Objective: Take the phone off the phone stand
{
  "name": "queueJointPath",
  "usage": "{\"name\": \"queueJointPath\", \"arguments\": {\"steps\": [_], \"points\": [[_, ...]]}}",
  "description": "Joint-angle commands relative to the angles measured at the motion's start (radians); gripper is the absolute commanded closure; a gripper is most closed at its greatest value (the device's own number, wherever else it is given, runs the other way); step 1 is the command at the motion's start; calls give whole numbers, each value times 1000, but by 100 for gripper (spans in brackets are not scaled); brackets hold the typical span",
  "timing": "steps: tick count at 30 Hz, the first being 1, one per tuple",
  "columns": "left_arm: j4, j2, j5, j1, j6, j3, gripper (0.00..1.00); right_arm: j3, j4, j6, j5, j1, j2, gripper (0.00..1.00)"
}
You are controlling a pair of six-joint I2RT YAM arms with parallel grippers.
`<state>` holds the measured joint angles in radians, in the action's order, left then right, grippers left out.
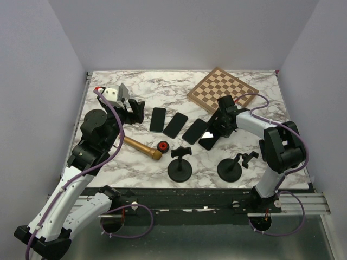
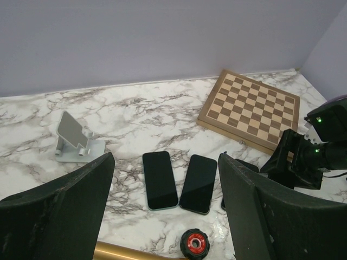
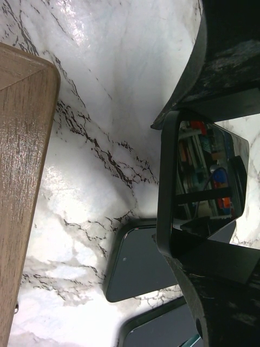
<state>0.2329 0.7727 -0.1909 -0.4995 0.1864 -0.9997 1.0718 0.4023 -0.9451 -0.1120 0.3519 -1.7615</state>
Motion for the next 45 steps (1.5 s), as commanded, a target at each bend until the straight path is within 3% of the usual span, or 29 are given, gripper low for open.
{"name": "queueJointPath", "arguments": {"steps": [1,14,34,45], "points": [[-6,2,-9,-4,-4,3,15,-49,-14,1,20,6,-34,33],[-4,4,-8,-4,-2,3,15,-58,-28,23,20,18,-8,10],[-4,9,-6,-4,1,3,15,-6,-126,105,160,73,-23,10],[-3,11,-10,-4,0,3,15,22,-27,177,38,74,141,10]]}}
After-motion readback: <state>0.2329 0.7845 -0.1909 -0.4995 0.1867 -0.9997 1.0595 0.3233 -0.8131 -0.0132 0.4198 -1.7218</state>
